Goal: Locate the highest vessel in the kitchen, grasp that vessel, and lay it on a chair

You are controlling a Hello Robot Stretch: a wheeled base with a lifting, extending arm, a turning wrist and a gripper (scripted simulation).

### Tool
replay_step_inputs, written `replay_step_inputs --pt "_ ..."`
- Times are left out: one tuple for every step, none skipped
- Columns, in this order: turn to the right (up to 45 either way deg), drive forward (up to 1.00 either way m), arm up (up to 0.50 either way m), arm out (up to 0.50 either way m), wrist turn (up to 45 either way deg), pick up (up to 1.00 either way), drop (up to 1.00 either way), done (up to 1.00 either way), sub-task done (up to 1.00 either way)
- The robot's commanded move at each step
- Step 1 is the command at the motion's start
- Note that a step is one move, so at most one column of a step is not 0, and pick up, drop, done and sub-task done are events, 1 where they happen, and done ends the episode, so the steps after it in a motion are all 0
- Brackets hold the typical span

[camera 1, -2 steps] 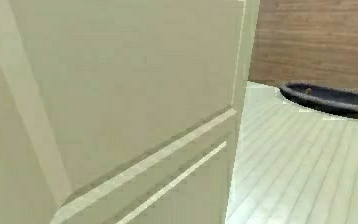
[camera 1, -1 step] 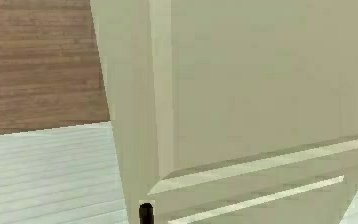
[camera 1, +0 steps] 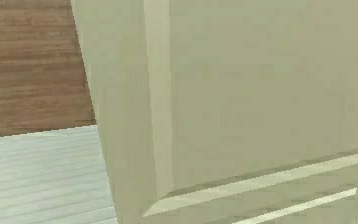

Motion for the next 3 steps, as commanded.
replay_step_inputs --pt "45.0 0.00 0.00 0.00 0.0 0.00 0.00 0.00 0.00" --pt "45.0 0.00 0.00 0.00 0.0 0.00 0.00 0.00 0.00" --pt "45.0 0.00 0.00 0.00 0.0 0.00 0.00 0.00 0.00"
